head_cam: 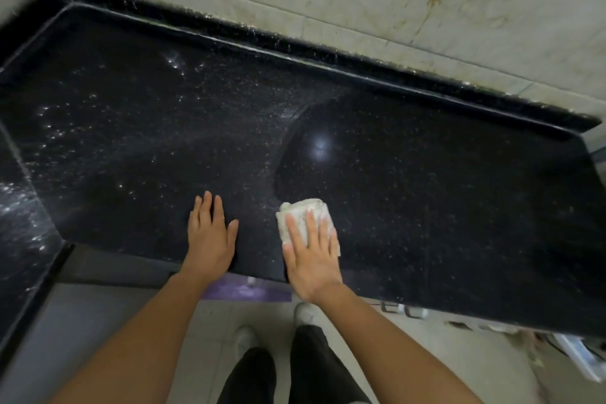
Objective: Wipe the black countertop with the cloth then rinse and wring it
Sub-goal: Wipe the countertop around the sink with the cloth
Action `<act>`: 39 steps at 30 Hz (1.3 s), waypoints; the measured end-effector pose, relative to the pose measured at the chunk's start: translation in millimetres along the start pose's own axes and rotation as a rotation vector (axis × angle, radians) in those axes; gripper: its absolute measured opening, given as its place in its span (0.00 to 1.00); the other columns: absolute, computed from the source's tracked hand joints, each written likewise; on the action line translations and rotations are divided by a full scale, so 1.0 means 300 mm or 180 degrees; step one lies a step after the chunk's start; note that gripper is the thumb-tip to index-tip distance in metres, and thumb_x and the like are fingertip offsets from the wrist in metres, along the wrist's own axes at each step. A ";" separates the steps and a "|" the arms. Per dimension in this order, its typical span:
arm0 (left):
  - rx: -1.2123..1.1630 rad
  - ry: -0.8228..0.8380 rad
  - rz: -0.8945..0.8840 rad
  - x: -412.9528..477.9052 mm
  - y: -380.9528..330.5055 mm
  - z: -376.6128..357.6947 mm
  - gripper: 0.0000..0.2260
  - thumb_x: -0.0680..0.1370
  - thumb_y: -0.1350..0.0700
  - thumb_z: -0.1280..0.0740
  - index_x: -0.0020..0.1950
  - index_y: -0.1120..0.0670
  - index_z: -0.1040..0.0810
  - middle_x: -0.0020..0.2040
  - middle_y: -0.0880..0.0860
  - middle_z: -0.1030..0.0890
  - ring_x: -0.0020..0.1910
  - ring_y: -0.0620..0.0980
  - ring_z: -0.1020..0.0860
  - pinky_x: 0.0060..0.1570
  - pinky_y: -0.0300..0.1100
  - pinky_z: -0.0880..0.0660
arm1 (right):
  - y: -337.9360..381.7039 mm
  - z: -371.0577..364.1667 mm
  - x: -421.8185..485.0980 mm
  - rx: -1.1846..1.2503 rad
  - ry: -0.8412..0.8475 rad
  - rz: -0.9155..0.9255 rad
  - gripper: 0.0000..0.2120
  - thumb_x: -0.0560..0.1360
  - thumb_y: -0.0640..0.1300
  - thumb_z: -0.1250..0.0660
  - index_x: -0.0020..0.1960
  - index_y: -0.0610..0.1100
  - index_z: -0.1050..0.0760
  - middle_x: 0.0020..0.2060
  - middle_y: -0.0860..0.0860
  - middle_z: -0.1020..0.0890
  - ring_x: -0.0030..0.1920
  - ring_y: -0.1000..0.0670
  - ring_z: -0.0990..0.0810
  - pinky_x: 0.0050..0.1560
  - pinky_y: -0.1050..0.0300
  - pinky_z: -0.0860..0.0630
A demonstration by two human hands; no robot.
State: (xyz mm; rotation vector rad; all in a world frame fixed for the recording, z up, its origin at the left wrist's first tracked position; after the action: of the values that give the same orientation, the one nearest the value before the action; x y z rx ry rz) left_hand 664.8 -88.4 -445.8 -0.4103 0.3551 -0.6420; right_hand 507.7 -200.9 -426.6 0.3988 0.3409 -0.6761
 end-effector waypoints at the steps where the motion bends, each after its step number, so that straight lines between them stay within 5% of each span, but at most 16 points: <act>1: 0.0022 0.0002 -0.0004 0.001 0.000 0.000 0.27 0.82 0.52 0.47 0.76 0.63 0.50 0.78 0.61 0.53 0.76 0.58 0.58 0.74 0.49 0.59 | 0.013 0.003 0.003 -0.0116 0.0047 0.0208 0.27 0.73 0.62 0.73 0.71 0.60 0.73 0.70 0.52 0.73 0.71 0.48 0.76 0.68 0.51 0.77; 6: 0.0049 0.0042 -0.0003 0.002 0.003 0.004 0.27 0.82 0.51 0.46 0.77 0.63 0.50 0.77 0.61 0.53 0.76 0.58 0.58 0.73 0.49 0.59 | -0.125 0.042 -0.009 -0.0546 0.0187 0.0678 0.28 0.70 0.63 0.76 0.71 0.63 0.71 0.73 0.53 0.69 0.74 0.48 0.71 0.73 0.51 0.70; 11: 0.0098 0.0143 -0.0014 0.000 0.004 0.006 0.28 0.82 0.50 0.47 0.77 0.63 0.52 0.78 0.61 0.55 0.76 0.58 0.60 0.74 0.49 0.59 | -0.387 0.069 -0.134 -0.0310 -0.0137 -0.0726 0.30 0.70 0.67 0.78 0.70 0.60 0.74 0.76 0.49 0.66 0.76 0.47 0.68 0.75 0.49 0.64; 17: 0.0114 0.0165 -0.0041 -0.002 -0.002 0.010 0.28 0.82 0.50 0.47 0.77 0.63 0.53 0.77 0.62 0.56 0.76 0.58 0.60 0.73 0.49 0.61 | -0.419 0.003 -0.267 0.0214 -0.0378 -0.2033 0.27 0.81 0.58 0.63 0.74 0.55 0.72 0.76 0.45 0.66 0.76 0.44 0.67 0.74 0.47 0.67; 24: 0.0045 0.0202 -0.0026 0.001 -0.005 0.007 0.29 0.82 0.49 0.47 0.77 0.63 0.54 0.78 0.60 0.57 0.76 0.57 0.61 0.73 0.49 0.61 | -0.075 -0.060 -0.189 -0.0012 0.0052 -0.0592 0.27 0.71 0.64 0.79 0.67 0.58 0.83 0.70 0.47 0.76 0.70 0.43 0.77 0.68 0.50 0.78; 30: 0.0129 0.0115 -0.0026 -0.006 -0.007 0.001 0.30 0.82 0.48 0.47 0.77 0.62 0.54 0.78 0.60 0.56 0.76 0.57 0.60 0.73 0.49 0.62 | 0.039 -0.022 -0.068 -0.0335 0.0512 0.0599 0.26 0.75 0.63 0.72 0.70 0.63 0.75 0.68 0.54 0.78 0.68 0.50 0.81 0.63 0.56 0.84; 39: 0.0124 0.0070 0.0094 -0.011 -0.011 -0.009 0.31 0.80 0.42 0.58 0.77 0.60 0.57 0.77 0.53 0.62 0.75 0.49 0.65 0.72 0.44 0.66 | -0.044 0.171 0.306 -0.0382 0.0416 0.0592 0.24 0.82 0.59 0.61 0.75 0.63 0.66 0.75 0.53 0.69 0.73 0.50 0.74 0.71 0.51 0.74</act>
State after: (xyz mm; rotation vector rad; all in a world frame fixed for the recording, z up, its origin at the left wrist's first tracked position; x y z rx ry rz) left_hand 659.4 -89.4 -445.9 -0.3604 0.3685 -0.6241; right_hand 574.9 -282.8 -424.4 0.3559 0.4602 -0.4464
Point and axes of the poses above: each hand's wrist, its own x-axis towards the middle knuckle, its own z-axis out of the back of the hand, y = z × x, the point moved 2 cm from there along x, towards the middle knuckle
